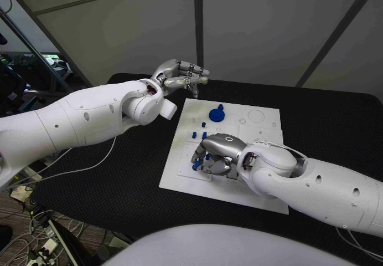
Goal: Assemble the parts on the task board
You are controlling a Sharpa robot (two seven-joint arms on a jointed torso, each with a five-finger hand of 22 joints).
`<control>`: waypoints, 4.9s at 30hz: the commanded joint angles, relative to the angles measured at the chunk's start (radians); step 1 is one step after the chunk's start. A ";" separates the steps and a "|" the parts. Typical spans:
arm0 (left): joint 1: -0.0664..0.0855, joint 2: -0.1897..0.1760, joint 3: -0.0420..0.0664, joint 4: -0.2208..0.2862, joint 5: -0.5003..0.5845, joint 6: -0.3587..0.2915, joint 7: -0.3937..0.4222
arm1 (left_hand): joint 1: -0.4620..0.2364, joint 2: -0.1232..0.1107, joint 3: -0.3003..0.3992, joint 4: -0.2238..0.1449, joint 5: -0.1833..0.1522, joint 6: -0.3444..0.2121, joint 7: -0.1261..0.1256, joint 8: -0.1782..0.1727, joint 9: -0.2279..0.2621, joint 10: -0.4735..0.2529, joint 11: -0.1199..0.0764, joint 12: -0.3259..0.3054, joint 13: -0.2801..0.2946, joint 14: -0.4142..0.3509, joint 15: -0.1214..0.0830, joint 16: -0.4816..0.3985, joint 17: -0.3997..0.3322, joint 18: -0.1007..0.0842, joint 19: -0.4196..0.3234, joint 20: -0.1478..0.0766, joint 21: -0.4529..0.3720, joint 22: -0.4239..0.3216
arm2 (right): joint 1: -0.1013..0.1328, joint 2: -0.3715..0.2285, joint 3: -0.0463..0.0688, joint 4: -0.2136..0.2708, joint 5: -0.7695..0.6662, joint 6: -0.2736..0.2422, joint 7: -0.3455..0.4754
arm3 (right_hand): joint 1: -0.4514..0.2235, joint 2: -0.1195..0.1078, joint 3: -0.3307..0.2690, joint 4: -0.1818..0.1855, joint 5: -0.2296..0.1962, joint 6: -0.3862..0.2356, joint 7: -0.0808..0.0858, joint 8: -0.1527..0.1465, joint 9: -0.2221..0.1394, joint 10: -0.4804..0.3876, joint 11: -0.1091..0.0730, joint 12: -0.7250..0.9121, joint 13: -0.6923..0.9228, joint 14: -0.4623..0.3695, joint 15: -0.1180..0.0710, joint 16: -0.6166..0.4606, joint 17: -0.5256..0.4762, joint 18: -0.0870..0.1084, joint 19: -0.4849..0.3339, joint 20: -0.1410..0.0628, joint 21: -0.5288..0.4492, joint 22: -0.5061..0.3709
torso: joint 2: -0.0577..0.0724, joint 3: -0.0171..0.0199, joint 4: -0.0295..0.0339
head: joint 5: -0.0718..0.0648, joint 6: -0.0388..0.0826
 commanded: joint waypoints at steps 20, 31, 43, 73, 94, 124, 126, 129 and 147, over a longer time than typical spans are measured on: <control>0.003 -0.005 0.000 0.002 0.003 0.007 0.002 | -0.009 0.007 -0.006 0.000 0.003 -0.003 0.003 0.006 -0.001 -0.007 -0.001 0.008 0.001 -0.006 0.002 -0.004 -0.003 -0.004 -0.006 0.002 -0.008 -0.002 | 0.000 0.002 -0.025 -0.002 -0.053 -0.078 0.003 | -0.038 -0.062 -0.057 0.016 0.011 -0.291 -0.039 -0.032 -0.034 -0.101 0.021 -0.015 -0.004 0.005 0.008 -0.011 -0.038 -0.005 -0.044 0.015 -0.041 -0.058 | -0.001 0.0006 0.0002 | -0.004 0.000; 0.003 -0.005 0.000 0.000 0.003 0.008 0.002 | -0.010 0.007 -0.006 0.001 0.003 -0.003 0.003 0.006 -0.001 -0.008 -0.001 0.008 0.001 -0.005 0.002 -0.004 -0.003 -0.004 -0.006 0.002 -0.008 -0.002 | 0.000 -0.035 -0.025 0.038 -0.033 -0.232 0.065 | -0.039 -0.066 -0.083 0.019 0.018 -0.333 -0.049 -0.032 -0.033 -0.107 0.018 0.013 0.005 0.002 0.006 -0.018 -0.051 -0.001 -0.055 0.014 -0.053 -0.073 | -0.002 0.0014 -0.0015 | -0.010 0.008; 0.003 -0.010 -0.002 -0.004 0.003 0.007 0.001 | -0.010 0.007 -0.006 0.001 0.003 -0.004 0.003 0.006 -0.001 -0.008 -0.001 0.009 0.001 -0.005 0.002 -0.004 -0.003 -0.004 -0.006 0.002 -0.008 -0.002 | 0.019 -0.269 0.030 0.186 0.378 -0.241 0.050 | -0.053 -0.047 -0.139 0.046 0.021 -0.109 -0.006 0.070 0.010 0.089 -0.014 0.237 0.118 0.013 -0.018 0.005 -0.026 -0.009 -0.021 -0.002 -0.026 -0.037 | -0.009 -0.0036 -0.0036 | -0.070 0.031; 0.002 -0.045 -0.012 0.016 0.003 -0.005 0.008 | -0.009 0.008 -0.006 -0.001 0.003 -0.002 0.003 0.008 0.000 -0.007 -0.002 0.012 0.002 -0.005 0.001 -0.004 -0.003 -0.004 -0.005 0.002 -0.009 -0.002 | -0.056 -0.556 0.032 0.323 0.168 -0.168 -0.438 | -0.214 -0.039 -0.533 0.315 0.207 -0.188 -0.030 0.271 0.137 0.147 -0.029 1.099 1.113 0.052 -0.030 0.219 0.268 -0.046 0.084 -0.021 0.089 0.119 | -0.030 -0.0167 -0.0396 | -0.188 0.036; 0.002 -0.047 -0.012 0.015 0.003 -0.003 0.009 | -0.009 0.008 -0.006 -0.001 0.003 -0.002 0.003 0.008 0.000 -0.007 -0.002 0.012 0.002 -0.005 0.001 -0.004 -0.003 -0.004 -0.005 0.002 -0.009 -0.002 | -0.099 -0.488 0.031 0.293 0.119 -0.142 -0.466 | -0.205 -0.031 -0.557 0.315 0.211 -0.187 -0.032 0.295 0.149 0.148 -0.030 1.100 1.120 0.052 -0.030 0.222 0.275 -0.047 0.086 -0.019 0.091 0.123 | -0.028 -0.0166 -0.0389 | -0.183 0.025; 0.002 -0.059 -0.012 0.025 0.003 -0.001 0.006 | -0.008 0.008 -0.006 -0.002 0.003 -0.002 0.002 0.009 0.000 -0.008 -0.002 0.015 0.002 -0.005 0.001 -0.004 -0.004 -0.004 -0.005 0.002 -0.010 -0.002 | -0.127 -0.443 0.031 0.259 0.169 -0.179 -0.471 | -0.065 0.043 -0.562 0.299 0.287 -0.178 -0.052 0.382 0.190 0.167 -0.049 1.106 1.155 0.058 -0.045 0.241 0.308 -0.054 0.107 -0.032 0.111 0.152 | -0.030 -0.0168 -0.0383 | -0.172 0.019; 0.002 -0.060 -0.012 0.026 0.003 -0.001 0.006 | -0.008 0.008 -0.006 -0.002 0.003 -0.002 0.002 0.009 0.000 -0.008 -0.002 0.015 0.002 -0.005 0.001 -0.004 -0.004 -0.004 -0.005 0.002 -0.010 -0.002 | -0.127 -0.448 0.031 0.271 0.196 -0.197 -0.466 | -0.062 0.045 -0.564 0.300 0.300 -0.178 -0.053 0.385 0.191 0.169 -0.050 1.107 1.158 0.058 -0.045 0.242 0.309 -0.054 0.108 -0.033 0.112 0.154 | -0.031 -0.0171 -0.0377 | -0.172 0.019; 0.002 -0.061 -0.012 0.026 0.003 -0.001 0.005 | -0.008 0.008 -0.006 -0.002 0.003 -0.002 0.003 0.010 0.000 -0.008 -0.002 0.016 0.002 -0.004 0.001 -0.004 -0.004 -0.004 -0.005 0.002 -0.010 -0.002 | -0.127 -0.456 0.031 0.290 0.233 -0.221 -0.461 | -0.064 0.044 -0.568 0.304 0.307 -0.178 -0.053 0.387 0.191 0.169 -0.050 1.105 1.158 0.058 -0.046 0.241 0.309 -0.054 0.109 -0.033 0.113 0.154 | -0.030 -0.0173 -0.0371 | -0.172 0.021; 0.002 -0.058 -0.012 0.025 0.003 0.004 -0.003 | -0.006 0.008 -0.005 -0.004 0.003 -0.003 0.003 0.010 0.000 -0.009 -0.002 0.017 0.002 -0.005 0.001 -0.005 -0.005 -0.004 -0.005 0.002 -0.010 -0.002 | -0.106 -0.478 0.035 0.355 0.322 -0.322 -0.439 | -0.088 0.042 -0.588 0.313 0.318 -0.171 -0.056 0.396 0.194 0.171 -0.052 1.102 1.159 0.057 -0.047 0.239 0.306 -0.055 0.109 -0.034 0.113 0.156 | -0.030 -0.0162 -0.0384 | -0.171 0.031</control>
